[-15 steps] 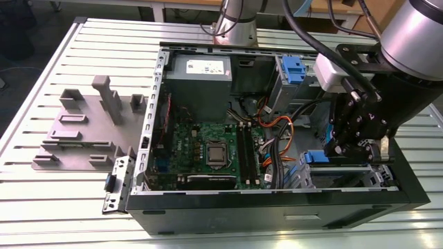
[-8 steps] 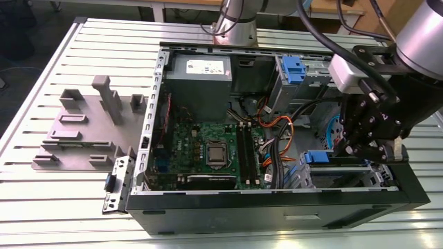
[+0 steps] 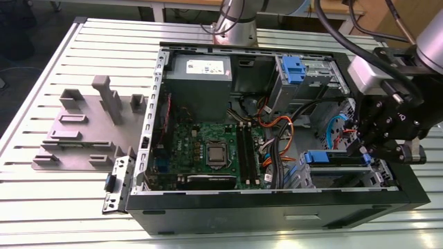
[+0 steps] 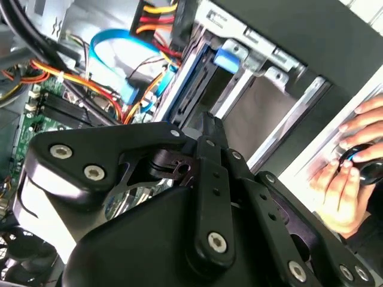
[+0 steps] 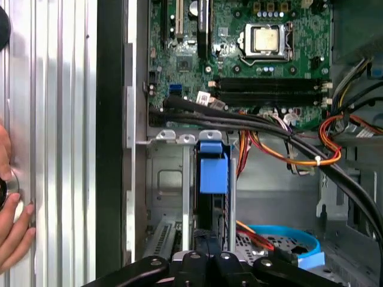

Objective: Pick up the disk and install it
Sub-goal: 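Insert the first disk wire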

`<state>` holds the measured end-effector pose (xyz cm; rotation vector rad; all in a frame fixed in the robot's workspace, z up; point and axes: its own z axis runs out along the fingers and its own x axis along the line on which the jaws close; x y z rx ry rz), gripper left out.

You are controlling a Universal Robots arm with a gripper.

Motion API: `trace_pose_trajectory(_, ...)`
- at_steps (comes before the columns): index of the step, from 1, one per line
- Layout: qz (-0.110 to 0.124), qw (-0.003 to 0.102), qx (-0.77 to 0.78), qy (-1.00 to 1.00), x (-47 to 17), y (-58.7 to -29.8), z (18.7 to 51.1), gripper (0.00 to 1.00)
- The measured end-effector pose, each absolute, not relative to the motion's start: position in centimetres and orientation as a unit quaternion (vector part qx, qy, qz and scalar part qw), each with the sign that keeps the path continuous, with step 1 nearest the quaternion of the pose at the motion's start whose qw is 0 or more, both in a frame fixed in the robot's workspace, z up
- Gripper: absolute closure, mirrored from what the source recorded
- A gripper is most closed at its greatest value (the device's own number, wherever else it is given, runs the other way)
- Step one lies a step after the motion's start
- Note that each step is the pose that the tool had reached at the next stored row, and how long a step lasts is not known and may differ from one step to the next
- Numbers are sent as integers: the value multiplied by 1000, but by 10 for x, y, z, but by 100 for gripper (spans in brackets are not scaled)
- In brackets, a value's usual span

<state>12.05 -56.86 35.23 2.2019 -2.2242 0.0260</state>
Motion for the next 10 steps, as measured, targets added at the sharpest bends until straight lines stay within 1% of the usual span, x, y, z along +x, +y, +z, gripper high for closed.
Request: trace_pose_trajectory(10, 8, 6, 704, -711, 138, -569, 352, 89)
